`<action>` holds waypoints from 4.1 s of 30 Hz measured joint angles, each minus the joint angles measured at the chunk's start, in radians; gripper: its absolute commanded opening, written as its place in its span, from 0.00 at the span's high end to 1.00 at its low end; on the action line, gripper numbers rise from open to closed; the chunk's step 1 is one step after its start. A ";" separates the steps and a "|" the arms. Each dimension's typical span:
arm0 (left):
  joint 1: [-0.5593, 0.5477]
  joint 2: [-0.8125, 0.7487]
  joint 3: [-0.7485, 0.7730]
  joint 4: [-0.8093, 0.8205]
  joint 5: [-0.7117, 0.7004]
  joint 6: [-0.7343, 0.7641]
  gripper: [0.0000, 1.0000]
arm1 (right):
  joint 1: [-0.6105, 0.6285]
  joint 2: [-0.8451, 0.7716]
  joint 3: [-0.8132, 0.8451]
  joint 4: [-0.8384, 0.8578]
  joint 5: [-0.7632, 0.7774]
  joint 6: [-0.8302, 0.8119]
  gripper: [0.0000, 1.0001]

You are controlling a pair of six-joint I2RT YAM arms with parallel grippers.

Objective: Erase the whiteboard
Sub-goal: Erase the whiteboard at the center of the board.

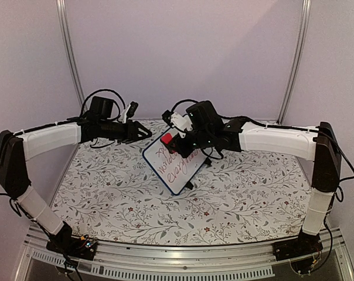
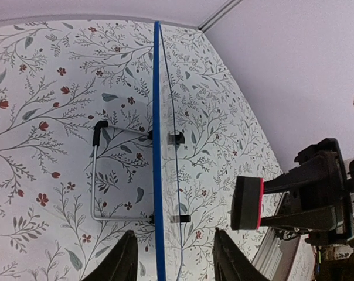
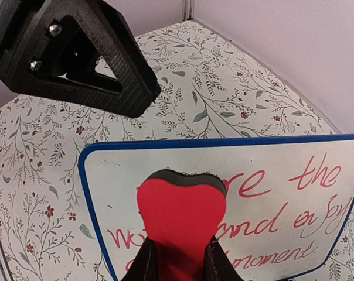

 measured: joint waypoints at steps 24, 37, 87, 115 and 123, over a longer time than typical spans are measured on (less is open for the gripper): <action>0.001 0.025 -0.084 0.059 0.077 -0.002 0.85 | 0.005 0.106 0.084 -0.053 -0.118 -0.012 0.85; 0.001 0.027 -0.091 0.066 0.074 -0.008 0.93 | 0.012 0.174 0.146 -0.058 -0.107 0.016 0.85; -0.003 0.054 -0.093 0.079 0.099 -0.012 0.84 | 0.031 0.024 0.006 -0.051 -0.093 0.013 0.85; -0.007 0.059 -0.093 0.079 0.096 -0.016 1.00 | 0.000 0.148 0.072 -0.063 -0.124 0.028 0.86; -0.006 0.060 -0.093 0.074 0.085 -0.016 1.00 | 0.000 0.142 0.019 -0.009 -0.117 0.035 0.86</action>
